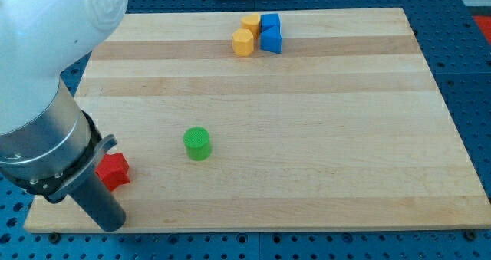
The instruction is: Separate the red blocks
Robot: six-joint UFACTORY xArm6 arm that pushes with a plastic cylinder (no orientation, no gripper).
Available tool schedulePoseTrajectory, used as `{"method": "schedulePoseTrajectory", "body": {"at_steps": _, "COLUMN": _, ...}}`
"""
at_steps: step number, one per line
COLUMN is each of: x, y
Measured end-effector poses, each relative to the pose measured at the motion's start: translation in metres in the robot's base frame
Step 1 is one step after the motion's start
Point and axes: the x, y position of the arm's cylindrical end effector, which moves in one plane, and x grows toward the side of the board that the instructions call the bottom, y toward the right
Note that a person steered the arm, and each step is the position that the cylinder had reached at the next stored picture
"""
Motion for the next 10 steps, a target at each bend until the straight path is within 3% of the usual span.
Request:
{"method": "schedulePoseTrajectory", "body": {"at_steps": 2, "x": -0.001, "y": -0.079}}
{"method": "schedulePoseTrajectory", "body": {"at_steps": 6, "x": -0.069, "y": -0.035}}
{"method": "schedulePoseTrajectory", "body": {"at_steps": 8, "x": -0.06, "y": -0.012}}
{"method": "schedulePoseTrajectory", "body": {"at_steps": 10, "x": -0.086, "y": 0.021}}
